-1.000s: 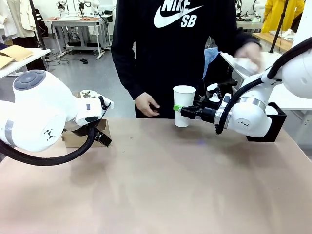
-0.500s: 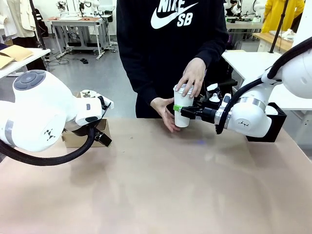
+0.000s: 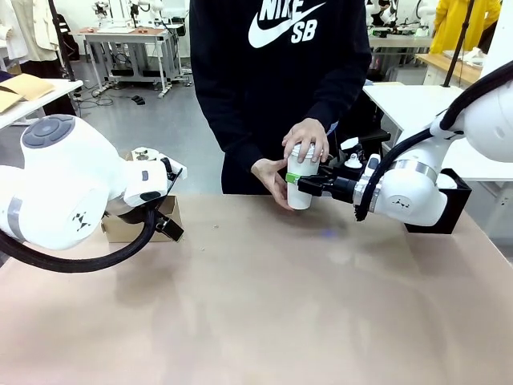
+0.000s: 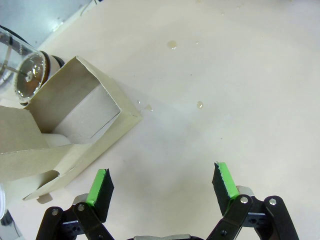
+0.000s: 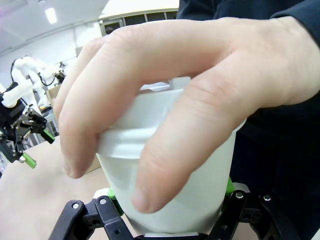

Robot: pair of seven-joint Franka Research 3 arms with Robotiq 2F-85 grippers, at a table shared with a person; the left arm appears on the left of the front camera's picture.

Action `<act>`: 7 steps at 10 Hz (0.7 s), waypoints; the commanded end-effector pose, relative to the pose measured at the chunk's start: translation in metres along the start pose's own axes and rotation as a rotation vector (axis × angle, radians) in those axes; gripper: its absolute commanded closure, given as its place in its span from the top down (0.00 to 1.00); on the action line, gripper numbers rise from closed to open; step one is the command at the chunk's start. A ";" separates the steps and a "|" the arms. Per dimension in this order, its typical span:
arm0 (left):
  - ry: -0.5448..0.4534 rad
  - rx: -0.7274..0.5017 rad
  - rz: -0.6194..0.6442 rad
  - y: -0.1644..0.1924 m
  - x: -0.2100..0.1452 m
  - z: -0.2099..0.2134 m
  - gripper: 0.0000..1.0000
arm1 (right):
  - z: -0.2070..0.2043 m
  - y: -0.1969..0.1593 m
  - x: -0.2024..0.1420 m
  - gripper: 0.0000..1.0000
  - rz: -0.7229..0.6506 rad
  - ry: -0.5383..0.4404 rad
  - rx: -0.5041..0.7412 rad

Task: Pour a drink into a cup and package it in a carrier.
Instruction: When a person places the Paper Cup Lid on the 600 ml Paper Cup , lift the 600 ml Paper Cup.

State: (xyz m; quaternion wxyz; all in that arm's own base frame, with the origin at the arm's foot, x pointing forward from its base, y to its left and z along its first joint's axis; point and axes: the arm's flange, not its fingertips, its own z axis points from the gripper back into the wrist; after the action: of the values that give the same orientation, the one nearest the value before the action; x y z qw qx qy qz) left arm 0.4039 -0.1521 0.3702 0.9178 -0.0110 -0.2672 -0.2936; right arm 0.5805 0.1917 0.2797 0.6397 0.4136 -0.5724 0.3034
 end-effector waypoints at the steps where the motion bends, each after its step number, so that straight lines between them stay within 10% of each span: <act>1: -0.001 -0.001 0.000 0.000 0.000 0.000 1.00 | -0.004 0.003 0.005 0.81 0.004 -0.003 0.001; 7: -0.001 -0.001 0.000 0.000 0.000 0.000 1.00 | -0.004 0.003 0.005 0.81 0.004 -0.003 0.001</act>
State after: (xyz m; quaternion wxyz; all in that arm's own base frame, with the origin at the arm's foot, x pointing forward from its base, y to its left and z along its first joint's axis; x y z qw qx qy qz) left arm 0.4039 -0.1521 0.3702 0.9178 -0.0110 -0.2672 -0.2936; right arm 0.5800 0.1924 0.2781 0.6410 0.4135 -0.5708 0.3040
